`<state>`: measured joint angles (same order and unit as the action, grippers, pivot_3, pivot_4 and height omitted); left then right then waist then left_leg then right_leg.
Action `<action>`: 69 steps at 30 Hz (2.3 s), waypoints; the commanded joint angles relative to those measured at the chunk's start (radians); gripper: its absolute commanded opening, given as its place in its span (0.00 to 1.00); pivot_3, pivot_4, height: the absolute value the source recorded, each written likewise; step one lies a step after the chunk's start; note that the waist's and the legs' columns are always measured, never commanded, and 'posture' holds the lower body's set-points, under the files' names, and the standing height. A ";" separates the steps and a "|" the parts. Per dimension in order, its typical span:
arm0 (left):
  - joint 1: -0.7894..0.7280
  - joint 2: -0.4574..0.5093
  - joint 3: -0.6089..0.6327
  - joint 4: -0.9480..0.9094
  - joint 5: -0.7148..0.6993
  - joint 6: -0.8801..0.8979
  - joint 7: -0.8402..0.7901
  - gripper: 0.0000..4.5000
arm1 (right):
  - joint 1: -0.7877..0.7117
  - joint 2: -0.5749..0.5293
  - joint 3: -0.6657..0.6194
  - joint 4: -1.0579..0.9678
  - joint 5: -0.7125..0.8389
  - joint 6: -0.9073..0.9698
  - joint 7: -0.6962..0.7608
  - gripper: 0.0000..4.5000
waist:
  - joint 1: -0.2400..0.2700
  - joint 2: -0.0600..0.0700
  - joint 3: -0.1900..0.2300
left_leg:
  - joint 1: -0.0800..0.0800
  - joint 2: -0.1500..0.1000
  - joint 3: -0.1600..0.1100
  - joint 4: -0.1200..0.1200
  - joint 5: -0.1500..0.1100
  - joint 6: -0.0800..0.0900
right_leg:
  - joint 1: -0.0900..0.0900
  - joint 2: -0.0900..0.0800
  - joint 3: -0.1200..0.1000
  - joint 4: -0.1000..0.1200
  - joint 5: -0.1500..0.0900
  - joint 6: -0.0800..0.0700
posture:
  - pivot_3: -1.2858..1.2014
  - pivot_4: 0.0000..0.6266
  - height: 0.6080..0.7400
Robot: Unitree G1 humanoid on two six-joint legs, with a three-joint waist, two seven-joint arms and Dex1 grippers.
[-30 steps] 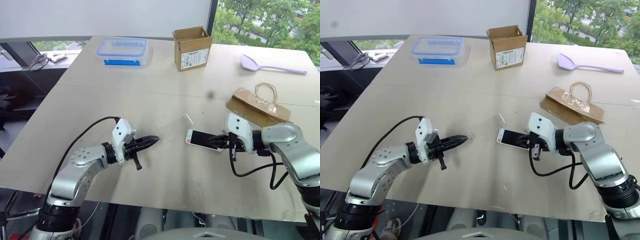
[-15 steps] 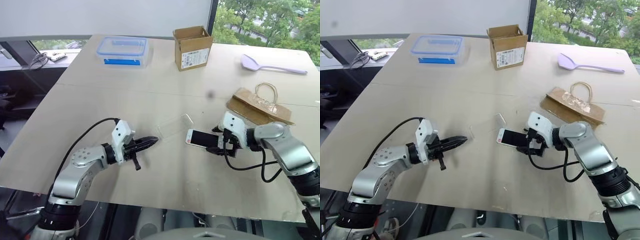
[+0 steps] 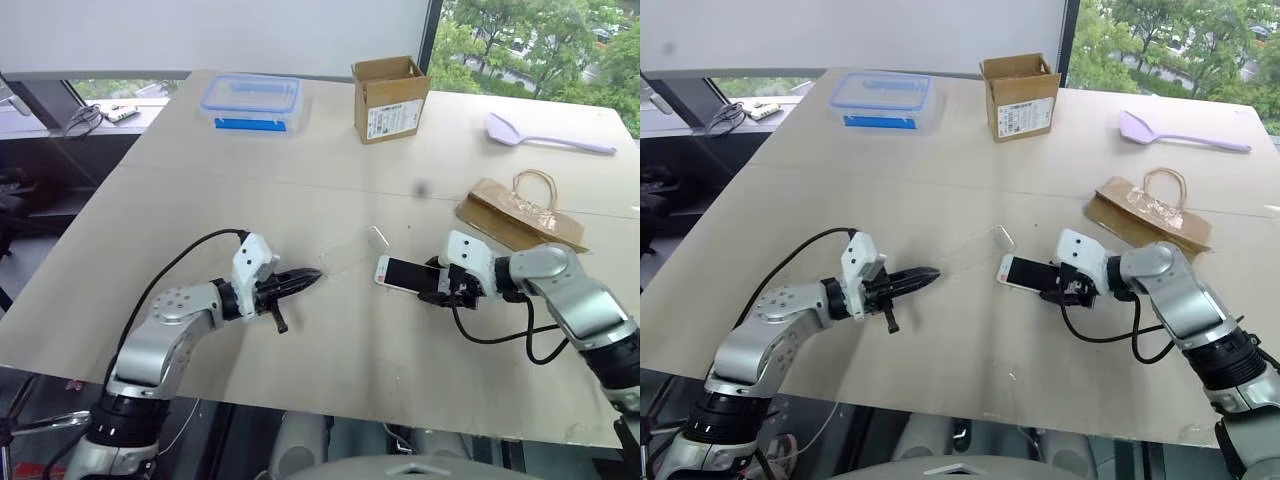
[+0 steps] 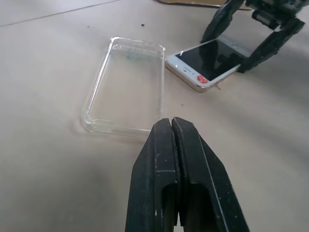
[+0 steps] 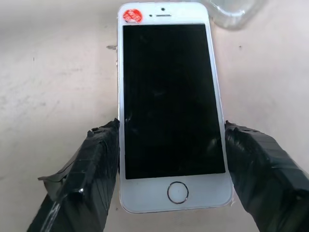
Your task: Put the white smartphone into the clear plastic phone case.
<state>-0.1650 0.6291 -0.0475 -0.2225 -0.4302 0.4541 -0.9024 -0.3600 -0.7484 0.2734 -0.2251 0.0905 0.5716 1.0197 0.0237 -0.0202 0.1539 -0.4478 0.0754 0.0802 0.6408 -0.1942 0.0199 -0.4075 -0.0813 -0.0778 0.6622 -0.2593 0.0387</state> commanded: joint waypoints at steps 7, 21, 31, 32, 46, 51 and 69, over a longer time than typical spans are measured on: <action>-0.188 -0.016 -0.140 0.088 0.080 0.071 -0.038 0.12 | 0.197 -0.058 -0.278 -0.320 0.177 0.215 -0.071 0.62 | 0.011 0.001 0.001 | -0.001 0.000 -0.002 0.001 0.000 0.000 | 0.000 0.000 -0.002 0.000 0.000 0.000 | 0.52 0.24 1.00; -0.370 -0.062 -0.286 0.250 0.239 0.079 -0.063 0.30 | 0.323 -0.015 -0.412 -0.515 0.248 0.326 -0.281 0.62 | -0.003 0.001 0.002 | -0.001 0.000 -0.004 0.002 0.000 0.000 | 0.000 0.001 -0.001 0.001 0.000 0.000 | 0.52 0.24 1.00; -0.417 0.012 -0.364 0.433 0.221 -0.262 -0.546 0.00 | 0.346 0.003 -0.494 -0.553 0.312 0.337 -0.336 0.62 | -0.010 0.002 0.001 | -0.001 0.000 -0.005 0.004 0.000 0.000 | 0.002 0.002 -0.003 0.002 0.000 0.000 | 0.52 0.24 1.00; -0.425 0.022 -0.371 0.448 0.215 -0.303 -0.615 0.00 | 0.350 -0.007 -0.495 -0.555 0.316 0.333 -0.330 0.62 | -0.010 0.002 0.001 | -0.001 0.000 -0.005 0.004 0.000 0.000 | 0.001 0.002 -0.002 0.002 0.000 0.000 | 0.52 0.24 1.00; -0.614 -0.203 -0.443 0.563 0.361 -0.264 -0.605 0.00 | 0.260 -0.124 -0.452 -0.560 0.368 0.345 -0.298 0.62 | -0.003 0.002 0.002 | -0.005 0.000 -0.007 0.010 -0.001 0.002 | 0.002 0.002 -0.004 0.003 0.000 0.000 | 0.52 0.24 1.00; -0.605 -0.231 -0.457 0.453 0.397 -0.068 -0.515 0.00 | 0.191 -0.157 -0.364 -0.546 0.368 0.340 -0.286 0.62 | -0.009 0.002 0.002 | -0.005 0.000 -0.008 0.011 -0.001 0.002 | 0.002 0.002 -0.004 0.003 0.000 0.001 | 0.52 0.24 1.00; -0.447 -0.203 -0.228 0.099 0.185 0.249 -0.305 0.72 | 0.086 -0.202 -0.212 -0.420 0.331 0.241 -0.180 0.62 | -0.013 0.002 0.002 | -0.004 0.000 -0.008 0.011 -0.001 0.002 | 0.002 0.002 -0.003 0.004 0.000 0.000 | 0.52 0.24 1.00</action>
<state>-0.6148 0.4138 -0.3367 -0.0500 -0.1900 0.6803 -1.2127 -0.2512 -0.9384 0.0669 -0.6399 0.4325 0.8483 0.8218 0.0105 -0.0182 0.1560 -0.4513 0.0756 0.0722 0.6515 -0.1950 0.0215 -0.4054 -0.0787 -0.0802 0.6666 -0.2592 0.0391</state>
